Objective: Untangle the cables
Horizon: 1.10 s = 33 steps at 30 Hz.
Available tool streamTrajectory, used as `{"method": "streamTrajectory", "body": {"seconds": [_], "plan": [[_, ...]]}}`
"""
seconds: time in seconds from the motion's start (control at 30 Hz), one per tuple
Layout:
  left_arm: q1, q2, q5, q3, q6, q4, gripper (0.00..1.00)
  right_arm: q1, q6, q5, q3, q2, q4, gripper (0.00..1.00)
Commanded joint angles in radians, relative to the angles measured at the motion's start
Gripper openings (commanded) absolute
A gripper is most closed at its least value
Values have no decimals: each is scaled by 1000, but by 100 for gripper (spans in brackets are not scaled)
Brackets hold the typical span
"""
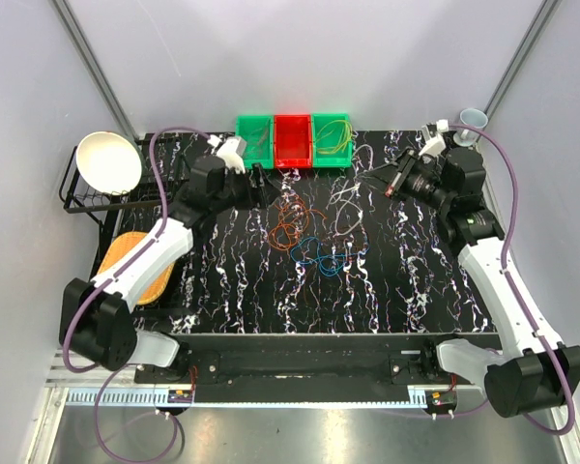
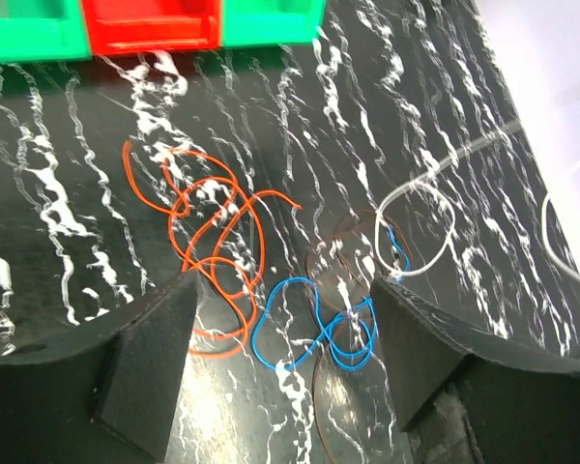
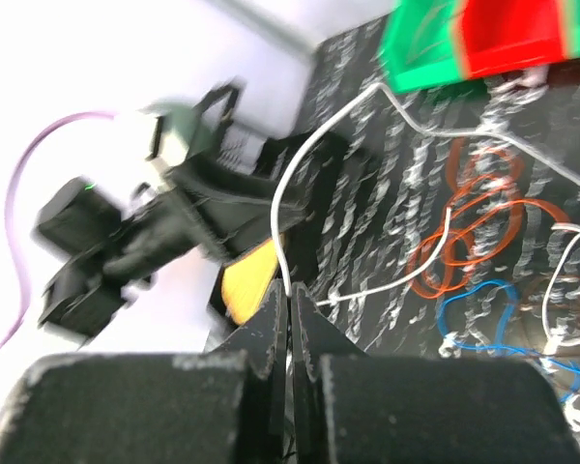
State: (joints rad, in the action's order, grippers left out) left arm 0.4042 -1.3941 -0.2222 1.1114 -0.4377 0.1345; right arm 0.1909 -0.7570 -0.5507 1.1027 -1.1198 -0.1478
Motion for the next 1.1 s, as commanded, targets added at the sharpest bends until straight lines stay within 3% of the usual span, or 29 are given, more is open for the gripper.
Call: {"method": "streamTrajectory", "body": {"seconds": [0.0, 0.1, 0.37, 1.07], "plan": [[-4, 105, -144, -113, 31, -212, 74, 7, 30, -309, 28, -38, 97, 0], [-4, 156, -160, -171, 24, -271, 72, 8, -45, -448, -6, -69, 241, 0], [1, 274, -244, -259, 40, -355, 72, 30, -177, -544, -55, -81, 450, 0], [191, 236, -56, -150, 160, -286, 70, 151, -179, -542, -56, -127, 462, 0]]}}
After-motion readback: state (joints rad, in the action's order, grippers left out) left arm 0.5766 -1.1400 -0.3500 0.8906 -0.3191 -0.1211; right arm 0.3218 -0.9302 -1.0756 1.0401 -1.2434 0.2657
